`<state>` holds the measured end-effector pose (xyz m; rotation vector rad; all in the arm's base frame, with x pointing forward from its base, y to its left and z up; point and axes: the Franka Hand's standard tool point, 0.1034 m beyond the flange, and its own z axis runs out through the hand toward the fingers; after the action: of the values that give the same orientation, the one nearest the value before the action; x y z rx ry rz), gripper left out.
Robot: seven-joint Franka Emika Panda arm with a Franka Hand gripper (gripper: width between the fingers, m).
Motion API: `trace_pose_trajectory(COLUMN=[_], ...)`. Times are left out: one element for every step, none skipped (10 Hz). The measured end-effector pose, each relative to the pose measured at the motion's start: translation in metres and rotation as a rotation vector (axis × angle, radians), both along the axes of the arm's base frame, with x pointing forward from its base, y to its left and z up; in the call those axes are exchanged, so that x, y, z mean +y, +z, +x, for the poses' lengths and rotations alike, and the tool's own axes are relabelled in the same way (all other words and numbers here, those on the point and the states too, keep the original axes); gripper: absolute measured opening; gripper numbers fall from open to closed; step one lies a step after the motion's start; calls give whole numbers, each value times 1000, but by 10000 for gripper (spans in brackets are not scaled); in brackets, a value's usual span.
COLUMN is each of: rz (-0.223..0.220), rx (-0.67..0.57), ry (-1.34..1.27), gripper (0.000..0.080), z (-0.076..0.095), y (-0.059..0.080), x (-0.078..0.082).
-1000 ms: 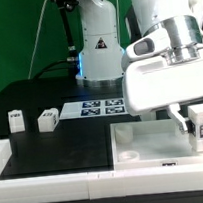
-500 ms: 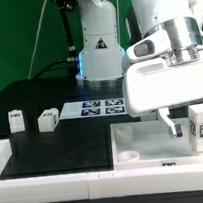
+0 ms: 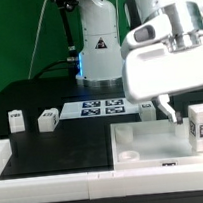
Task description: Assemble one leg
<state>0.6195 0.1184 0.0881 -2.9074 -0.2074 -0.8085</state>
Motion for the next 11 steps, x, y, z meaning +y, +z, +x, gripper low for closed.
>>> trace_pose_trajectory(rz=[0,0,1,1,8,12,8,0,0,3,6], rx=[9,20,45,56,176,266,325,475,563,631,755], ry=[0,3,8,9,16,11,14,39,53,60,81], gripper=[649,649,649,649,649,649,649,649,649,649,649], z=[3,2,1,0,-7,-5,-2,-5,-2,1,-2], y=[6,4,3,1,-5,-5,-6,-7,-5,-3,-3], x=[-1,-1,1,1,5,5,0,-2,-4,-6,-3])
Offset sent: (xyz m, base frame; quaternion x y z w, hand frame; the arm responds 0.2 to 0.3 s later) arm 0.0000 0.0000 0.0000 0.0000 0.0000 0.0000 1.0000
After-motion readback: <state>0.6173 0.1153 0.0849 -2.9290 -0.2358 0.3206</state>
